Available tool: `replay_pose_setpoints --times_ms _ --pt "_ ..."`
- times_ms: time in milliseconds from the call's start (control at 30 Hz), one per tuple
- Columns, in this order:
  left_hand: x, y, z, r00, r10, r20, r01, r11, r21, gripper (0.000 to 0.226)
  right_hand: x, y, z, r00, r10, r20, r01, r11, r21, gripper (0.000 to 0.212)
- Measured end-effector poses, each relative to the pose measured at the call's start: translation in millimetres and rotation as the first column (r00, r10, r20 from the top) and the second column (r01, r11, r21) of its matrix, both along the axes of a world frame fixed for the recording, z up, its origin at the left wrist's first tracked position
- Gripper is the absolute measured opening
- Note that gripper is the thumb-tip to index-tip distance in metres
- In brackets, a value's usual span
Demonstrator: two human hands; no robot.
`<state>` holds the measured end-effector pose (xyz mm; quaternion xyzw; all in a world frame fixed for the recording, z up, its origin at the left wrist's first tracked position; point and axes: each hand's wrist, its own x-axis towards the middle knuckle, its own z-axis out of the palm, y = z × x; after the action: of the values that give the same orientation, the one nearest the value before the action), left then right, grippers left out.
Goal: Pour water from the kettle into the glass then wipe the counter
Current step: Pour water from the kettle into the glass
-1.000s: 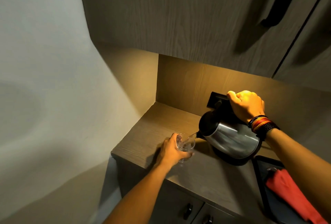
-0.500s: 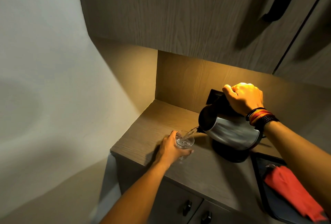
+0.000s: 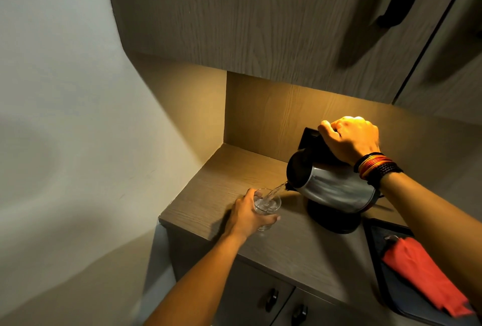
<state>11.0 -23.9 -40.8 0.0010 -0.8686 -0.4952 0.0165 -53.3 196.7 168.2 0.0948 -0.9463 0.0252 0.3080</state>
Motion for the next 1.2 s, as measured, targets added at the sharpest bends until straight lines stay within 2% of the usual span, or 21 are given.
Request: replay_pose_setpoints --times_ms 400,867,967,1067,1200 --pt "-0.2 0.9 -1.1 1.000 0.013 0.005 -0.013 1.000 0.002 0.080 1.8 0.3 -1.4 1.000 -0.007 0.002 0.007 1.000 0.008 0.060" --pt "-5.5 0.2 -7.7 0.999 0.035 0.028 -0.034 0.999 -0.024 0.081 -0.3 10.0 -8.0 1.000 -0.001 0.031 0.005 0.993 -0.117 0.060" --pt "-5.4 0.1 -7.4 0.999 0.034 0.043 -0.033 0.999 -0.015 0.085 -1.1 16.5 -9.5 0.998 -0.018 0.066 0.035 0.963 -0.268 0.058" --pt "-4.9 -0.5 -5.8 0.998 0.042 0.055 -0.041 0.999 -0.019 0.087 -1.3 28.5 -15.2 0.990 -0.034 0.134 0.095 0.869 -0.485 0.059" --pt "-3.6 -0.1 -3.1 0.998 0.053 0.030 -0.050 0.996 -0.073 0.090 -4.3 51.5 -29.4 0.974 -0.075 0.216 0.199 0.739 -0.643 0.062"
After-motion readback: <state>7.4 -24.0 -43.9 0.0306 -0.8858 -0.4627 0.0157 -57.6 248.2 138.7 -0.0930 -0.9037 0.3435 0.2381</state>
